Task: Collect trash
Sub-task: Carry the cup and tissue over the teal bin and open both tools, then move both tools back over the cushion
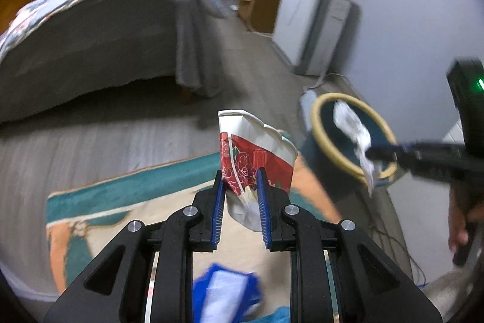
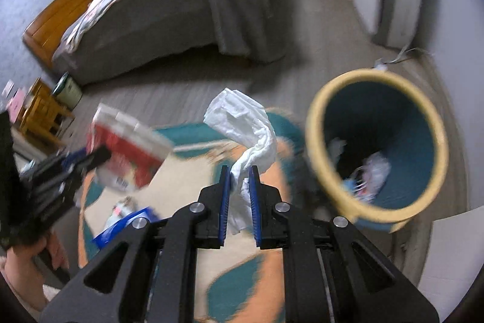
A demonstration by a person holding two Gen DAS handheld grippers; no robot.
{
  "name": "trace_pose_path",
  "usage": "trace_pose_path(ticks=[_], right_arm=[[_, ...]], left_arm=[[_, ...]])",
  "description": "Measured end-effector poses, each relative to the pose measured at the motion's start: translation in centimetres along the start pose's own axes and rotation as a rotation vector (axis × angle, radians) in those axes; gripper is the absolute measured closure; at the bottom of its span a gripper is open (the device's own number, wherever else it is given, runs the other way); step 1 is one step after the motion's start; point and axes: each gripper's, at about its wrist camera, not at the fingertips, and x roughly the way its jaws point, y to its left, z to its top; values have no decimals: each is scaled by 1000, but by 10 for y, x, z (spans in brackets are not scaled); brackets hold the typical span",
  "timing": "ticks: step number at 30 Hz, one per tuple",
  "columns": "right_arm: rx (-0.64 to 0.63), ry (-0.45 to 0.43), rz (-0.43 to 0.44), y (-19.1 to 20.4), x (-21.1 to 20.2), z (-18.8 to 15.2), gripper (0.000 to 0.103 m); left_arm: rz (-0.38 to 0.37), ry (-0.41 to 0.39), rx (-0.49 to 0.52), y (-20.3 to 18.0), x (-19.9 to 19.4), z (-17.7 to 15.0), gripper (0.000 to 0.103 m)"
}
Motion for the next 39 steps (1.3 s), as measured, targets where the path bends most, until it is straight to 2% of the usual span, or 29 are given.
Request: trace_pose_path(ticks=[5, 10, 14, 18, 19, 21, 22, 23, 25, 27, 29, 31, 33, 35, 37, 39], right_arm=[[46, -62, -94, -61, -19, 13, 91], [113, -56, -165, -129, -18, 13, 91], [210, -32, -144, -176, -8, 5, 91], [242, -5, -132, -193, 5, 2, 90], [255, -5, -125, -195, 8, 1, 90], [266, 0, -121, -197, 11, 0, 90], [268, 0, -122, -197, 10, 0, 90], [268, -2, -120, -197, 11, 0, 89], [265, -3, -123, -198, 9, -1, 85], [268, -5, -132, -198, 9, 0, 64], [272, -9, -136, -197, 7, 0, 50], [262, -13, -139, -193, 5, 1, 45], [243, -24, -159, -186, 1, 3, 25], [211, -45, -177, -176, -4, 5, 13], [176, -57, -190, -164, -8, 7, 5], [137, -69, -201, -147, -13, 7, 6]], left_arm=[[-122, 32, -1, -54, 30, 13, 81], [-202, 72, 27, -117, 70, 36, 81], [-190, 89, 120, -164, 102, 59, 80], [-169, 112, 199, -197, 132, 76, 80], [-163, 112, 214, -202, 138, 80, 77], [-151, 111, 235, -207, 144, 84, 60], [-134, 105, 239, -207, 144, 84, 46], [-136, 96, 233, -206, 141, 84, 41], [-159, 82, 211, -200, 135, 83, 38], [-153, 80, 196, -197, 131, 80, 31], [-148, 74, 186, -191, 122, 77, 21], [-123, 70, 185, -183, 112, 74, 17], [-101, 66, 174, -174, 98, 69, 13], [-86, 55, 156, -159, 79, 63, 11], [-73, 47, 135, -144, 59, 57, 10], [-38, 34, 122, -131, 40, 51, 9]])
